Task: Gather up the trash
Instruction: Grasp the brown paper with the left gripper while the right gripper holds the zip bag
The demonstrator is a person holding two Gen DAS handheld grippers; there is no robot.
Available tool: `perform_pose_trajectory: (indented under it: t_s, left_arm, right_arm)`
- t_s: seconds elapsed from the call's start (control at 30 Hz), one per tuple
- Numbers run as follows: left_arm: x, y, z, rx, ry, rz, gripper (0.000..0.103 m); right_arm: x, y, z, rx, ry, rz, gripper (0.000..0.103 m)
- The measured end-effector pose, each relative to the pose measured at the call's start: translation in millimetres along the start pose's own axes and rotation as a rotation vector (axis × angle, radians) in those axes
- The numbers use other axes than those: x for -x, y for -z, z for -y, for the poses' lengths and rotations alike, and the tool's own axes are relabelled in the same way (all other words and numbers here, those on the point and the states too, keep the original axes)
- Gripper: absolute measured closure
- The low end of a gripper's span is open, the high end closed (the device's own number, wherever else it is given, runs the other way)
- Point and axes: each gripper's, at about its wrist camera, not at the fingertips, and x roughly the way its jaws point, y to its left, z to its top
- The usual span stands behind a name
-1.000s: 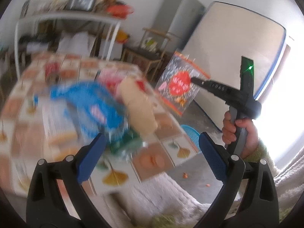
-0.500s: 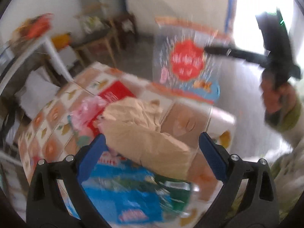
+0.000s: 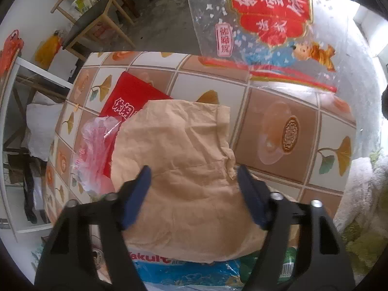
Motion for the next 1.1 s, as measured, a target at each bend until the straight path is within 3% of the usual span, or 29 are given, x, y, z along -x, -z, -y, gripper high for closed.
perform_pose_trajectory:
  t_s: [0.17, 0.27, 0.3, 0.37, 0.57, 0.8, 0.93, 1.1]
  left_arm:
    - [-6.6, -2.2, 3.1, -0.024, -0.025, -0.028, 0.071]
    - [-10.7, -0.2, 4.3, -0.023, -0.025, -0.041, 0.082]
    - [-10.2, -0.2, 5.0, -0.024, -0.023, -0.038, 0.092]
    - [-6.2, -0.2, 5.0, -0.016, -0.027, -0.033, 0.103]
    - [27.8, -2.3, -2.6, 0.038, -0.034, 0.05, 0.103]
    - [91.7, -16.9, -27.3, 0.223, 0.007, 0.225, 0.103]
    - [115.9, -41.5, -32.4, 0.318, 0.065, 0.346, 0.103]
    - [125.7, -94.2, -18.5, 0.359, 0.13, 0.457, 0.103]
  right_arm:
    - [5.0, 0.8, 2.6, -0.012, -0.002, 0.01, 0.093]
    - [9.0, 3.0, 2.9, -0.014, -0.002, 0.016, 0.093]
    - [11.7, 3.7, 3.1, -0.015, -0.002, 0.02, 0.093]
    - [16.2, 4.2, 6.4, -0.019, -0.002, 0.026, 0.093]
    - [35.7, 5.5, 15.8, -0.042, 0.0, 0.064, 0.093]
    - [61.6, 4.6, 42.3, -0.095, 0.028, 0.114, 0.093]
    - [81.2, 5.2, 65.8, -0.132, 0.089, 0.144, 0.093]
    - [113.1, 5.4, 101.4, -0.172, 0.203, 0.188, 0.093]
